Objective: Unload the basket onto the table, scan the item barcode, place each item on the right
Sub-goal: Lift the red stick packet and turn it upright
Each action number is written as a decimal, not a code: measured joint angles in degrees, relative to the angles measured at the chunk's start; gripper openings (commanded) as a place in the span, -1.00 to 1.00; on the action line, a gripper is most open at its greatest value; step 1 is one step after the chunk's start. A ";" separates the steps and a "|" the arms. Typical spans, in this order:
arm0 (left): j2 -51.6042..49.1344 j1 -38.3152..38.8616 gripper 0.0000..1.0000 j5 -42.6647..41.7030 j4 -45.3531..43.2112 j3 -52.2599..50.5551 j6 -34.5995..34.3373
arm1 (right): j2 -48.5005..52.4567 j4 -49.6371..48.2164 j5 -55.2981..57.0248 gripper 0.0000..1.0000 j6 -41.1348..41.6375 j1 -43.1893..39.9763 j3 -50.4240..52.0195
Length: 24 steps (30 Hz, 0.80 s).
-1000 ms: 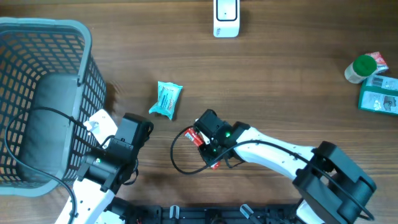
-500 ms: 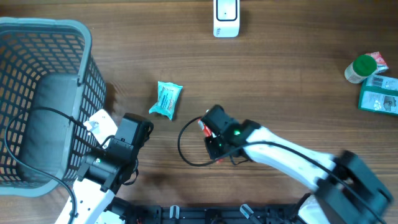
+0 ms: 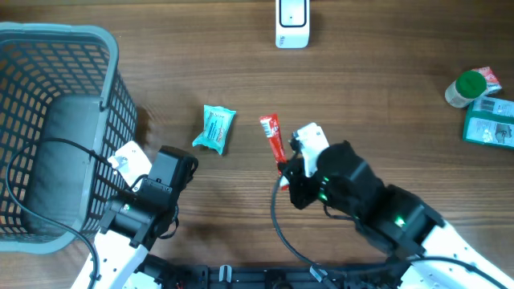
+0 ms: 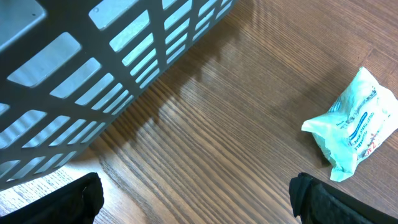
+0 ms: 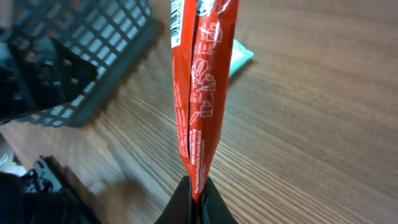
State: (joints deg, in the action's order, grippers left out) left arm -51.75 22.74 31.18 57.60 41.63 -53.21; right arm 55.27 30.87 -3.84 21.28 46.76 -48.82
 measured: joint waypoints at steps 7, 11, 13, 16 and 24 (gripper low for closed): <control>0.00 0.00 1.00 0.00 0.00 0.00 0.00 | -4.87 6.56 -14.99 -0.91 -9.94 0.00 3.06; 0.00 0.02 1.00 -0.02 0.00 0.00 0.00 | -4.87 11.32 -22.71 -0.91 -12.11 0.00 3.23; 0.00 0.02 1.00 0.00 0.00 0.00 0.00 | -4.87 12.26 -25.03 -0.91 -13.09 0.02 3.28; 0.00 0.00 1.00 0.00 0.00 0.00 0.00 | -4.87 11.32 -26.69 -0.91 -13.94 0.02 3.30; 0.00 0.00 1.00 0.00 0.02 0.00 0.00 | -0.26 -1.88 -0.90 -0.91 -14.14 0.07 3.41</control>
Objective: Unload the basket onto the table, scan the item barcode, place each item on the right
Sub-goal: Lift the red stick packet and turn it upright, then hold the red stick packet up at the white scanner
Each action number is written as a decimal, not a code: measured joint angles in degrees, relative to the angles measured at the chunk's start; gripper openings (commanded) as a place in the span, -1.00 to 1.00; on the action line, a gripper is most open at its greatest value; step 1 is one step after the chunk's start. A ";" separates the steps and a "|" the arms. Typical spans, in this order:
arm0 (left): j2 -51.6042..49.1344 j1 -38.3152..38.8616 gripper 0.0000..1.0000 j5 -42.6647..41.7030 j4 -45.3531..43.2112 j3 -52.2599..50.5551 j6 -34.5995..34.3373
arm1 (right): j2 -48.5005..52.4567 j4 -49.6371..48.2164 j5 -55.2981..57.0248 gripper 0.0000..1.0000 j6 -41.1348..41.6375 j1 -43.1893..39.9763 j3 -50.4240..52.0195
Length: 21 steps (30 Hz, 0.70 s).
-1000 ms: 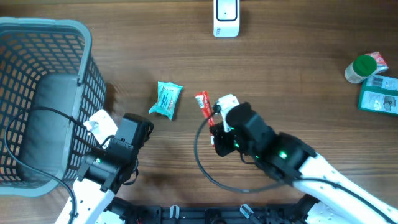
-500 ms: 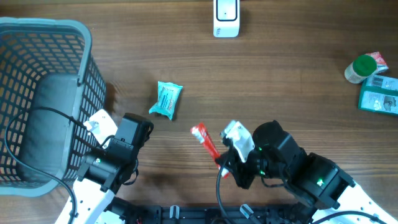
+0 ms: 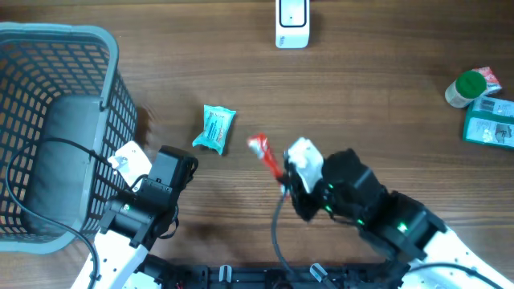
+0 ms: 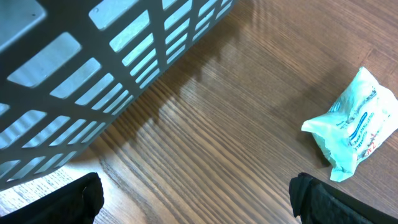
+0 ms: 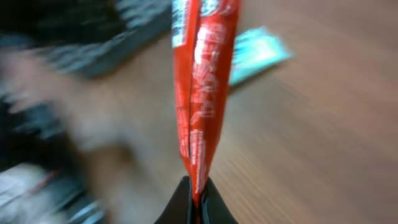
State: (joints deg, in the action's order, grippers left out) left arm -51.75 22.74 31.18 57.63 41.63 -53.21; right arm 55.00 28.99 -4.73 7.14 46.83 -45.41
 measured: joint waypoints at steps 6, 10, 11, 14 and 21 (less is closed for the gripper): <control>0.00 0.00 1.00 0.00 -0.04 0.00 0.00 | 15.15 -13.73 25.44 -0.91 -0.59 0.00 0.07; 0.00 0.00 1.00 -0.02 -0.02 0.00 0.00 | 26.91 -29.83 40.72 -0.91 -4.44 -1.42 0.17; 0.00 0.00 1.00 0.00 -0.02 0.00 0.00 | 30.12 -34.93 43.28 -0.92 -6.93 -2.95 0.13; 0.00 0.02 1.00 0.00 0.00 0.00 0.00 | 36.37 -45.29 47.23 -0.91 -13.07 -8.83 0.28; 0.00 0.02 1.00 -0.02 0.00 0.00 0.02 | 40.59 -60.78 36.41 -0.91 -30.12 -22.95 0.39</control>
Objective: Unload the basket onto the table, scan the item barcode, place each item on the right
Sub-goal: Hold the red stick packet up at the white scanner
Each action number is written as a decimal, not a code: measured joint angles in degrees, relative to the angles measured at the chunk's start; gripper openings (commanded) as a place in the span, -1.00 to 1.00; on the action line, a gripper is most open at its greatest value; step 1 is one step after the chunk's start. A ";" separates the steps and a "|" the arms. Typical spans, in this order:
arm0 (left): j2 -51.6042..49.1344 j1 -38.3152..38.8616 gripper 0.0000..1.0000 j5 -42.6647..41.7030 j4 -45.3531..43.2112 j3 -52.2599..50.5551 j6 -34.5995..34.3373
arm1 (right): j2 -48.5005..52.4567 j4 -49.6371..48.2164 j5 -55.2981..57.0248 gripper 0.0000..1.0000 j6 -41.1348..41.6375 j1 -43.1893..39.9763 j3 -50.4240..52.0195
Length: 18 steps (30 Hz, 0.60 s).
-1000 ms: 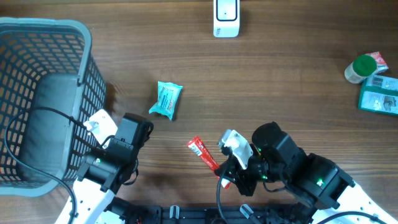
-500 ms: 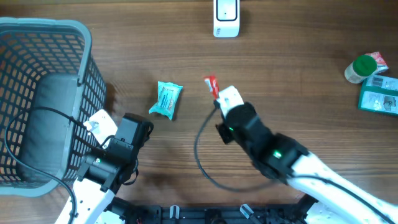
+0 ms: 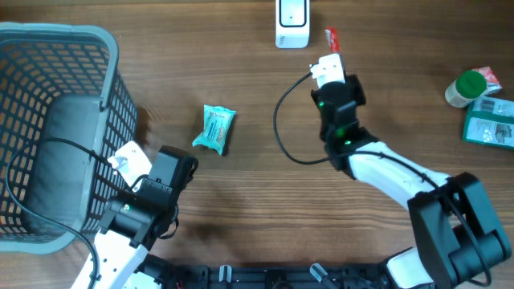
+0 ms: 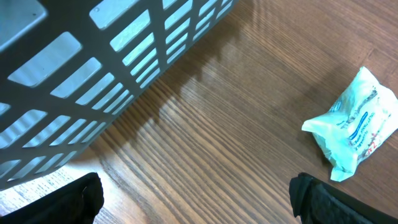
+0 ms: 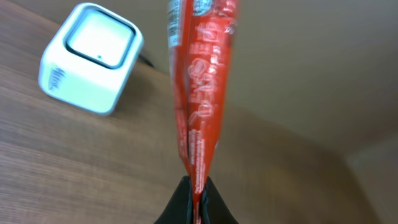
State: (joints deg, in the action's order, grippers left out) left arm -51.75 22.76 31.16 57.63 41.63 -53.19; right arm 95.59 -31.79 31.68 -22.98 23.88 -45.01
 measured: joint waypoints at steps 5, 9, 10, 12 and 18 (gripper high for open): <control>0.00 -0.02 1.00 0.02 -0.02 0.00 -0.02 | 3.67 -16.00 -11.04 -0.91 -19.78 -1.31 -0.13; 0.00 -0.02 1.00 0.00 0.00 0.00 -0.02 | 12.22 -27.54 -13.42 -0.91 -37.44 -1.79 -0.48; 0.00 -0.02 1.00 0.00 -0.02 0.00 -0.02 | 14.08 -29.94 -13.55 -0.91 -39.74 -2.08 -0.59; 0.00 -0.02 1.00 0.00 -0.02 0.00 -0.02 | 16.90 -32.57 -13.64 -0.91 -42.99 -2.69 -1.22; 0.00 -0.02 1.00 0.00 -0.02 -0.02 -0.02 | 21.49 -33.09 -13.66 -0.91 -46.75 -4.07 -8.37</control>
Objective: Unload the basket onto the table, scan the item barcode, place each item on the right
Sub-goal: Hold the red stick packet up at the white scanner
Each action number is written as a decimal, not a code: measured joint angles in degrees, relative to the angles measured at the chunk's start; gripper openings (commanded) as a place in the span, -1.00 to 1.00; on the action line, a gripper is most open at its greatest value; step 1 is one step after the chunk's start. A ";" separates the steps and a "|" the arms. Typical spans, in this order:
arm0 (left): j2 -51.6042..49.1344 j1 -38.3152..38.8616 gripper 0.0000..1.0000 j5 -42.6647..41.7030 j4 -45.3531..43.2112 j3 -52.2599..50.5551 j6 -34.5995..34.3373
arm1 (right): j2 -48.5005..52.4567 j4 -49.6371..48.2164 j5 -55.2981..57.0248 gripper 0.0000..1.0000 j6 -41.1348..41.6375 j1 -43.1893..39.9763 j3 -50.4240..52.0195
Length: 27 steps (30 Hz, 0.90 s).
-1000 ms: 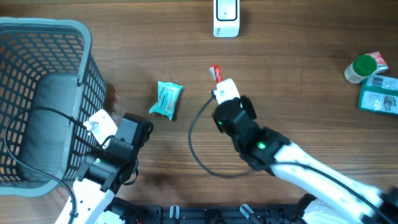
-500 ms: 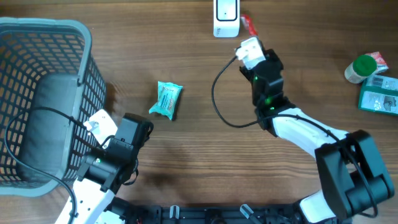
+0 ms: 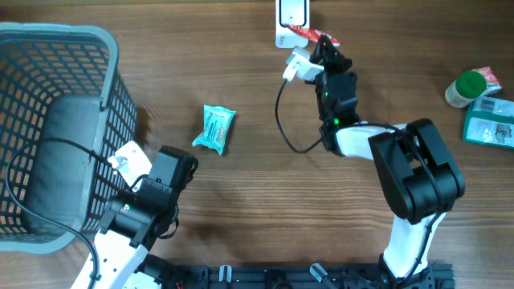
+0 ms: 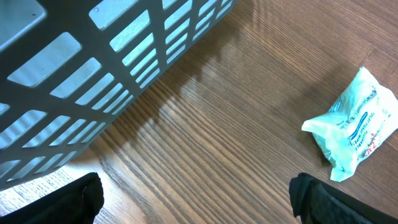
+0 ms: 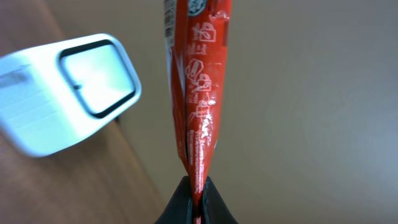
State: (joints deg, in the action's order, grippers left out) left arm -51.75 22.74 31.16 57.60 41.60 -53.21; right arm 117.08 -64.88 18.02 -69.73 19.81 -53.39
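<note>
My right gripper [image 5: 196,198] is shut on the bottom edge of a red snack wrapper [image 5: 198,93], which stands up from the jaws. In the overhead view the red wrapper [image 3: 309,34] lies right beside the white barcode scanner [image 3: 291,14] at the table's far edge, held by the right gripper [image 3: 323,46]. In the right wrist view the scanner [image 5: 65,99] shows its dark-framed window just left of the wrapper. Down at the lower left my left gripper [image 4: 199,199] stays open over bare wood, with nothing between its fingers.
A grey mesh basket [image 3: 52,128] fills the left side. A teal packet [image 3: 215,128] lies on the wood near the left gripper, also the teal packet [image 4: 351,127] in the left wrist view. A green-capped bottle [image 3: 464,87] and a teal box [image 3: 490,122] sit at the right edge.
The right gripper has turned and shifted the red wrapper closer to the scanner, so the scanner window now faces it from the left. The left arm has not moved.
The right gripper held the red wrapper low near the table's middle, then slightly left of there. Later it was up at the far edge beside the scanner, and now the wrapper is against the scanner. The left gripper stayed open by the basket throughout.
</note>
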 measured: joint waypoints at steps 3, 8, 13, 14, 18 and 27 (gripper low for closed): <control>0.00 0.00 1.00 0.02 0.02 0.02 0.00 | 2.84 2.45 0.00 -0.91 -0.46 -1.66 -5.18; 0.00 0.00 1.00 0.02 0.00 0.02 0.00 | 9.49 8.48 0.02 -0.91 -1.25 -4.33 -16.20; 0.00 0.00 1.00 0.00 0.02 0.02 0.00 | 15.67 10.25 -0.17 -0.91 -4.96 -4.76 -26.38; 0.00 0.00 1.00 0.02 0.00 0.02 0.00 | 16.90 10.27 -0.26 -0.91 -5.62 -4.76 -28.13; 0.00 0.00 1.00 0.02 0.00 0.02 0.00 | 20.76 10.54 -0.55 -0.91 -9.29 -4.76 -32.09; 0.00 0.00 1.00 0.02 0.02 0.02 0.00 | 22.49 13.05 -0.57 -0.91 -9.05 -4.37 -32.59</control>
State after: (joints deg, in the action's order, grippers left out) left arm -51.75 22.74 31.18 57.63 41.63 -53.21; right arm 139.57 -51.83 17.45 -78.78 15.44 -85.97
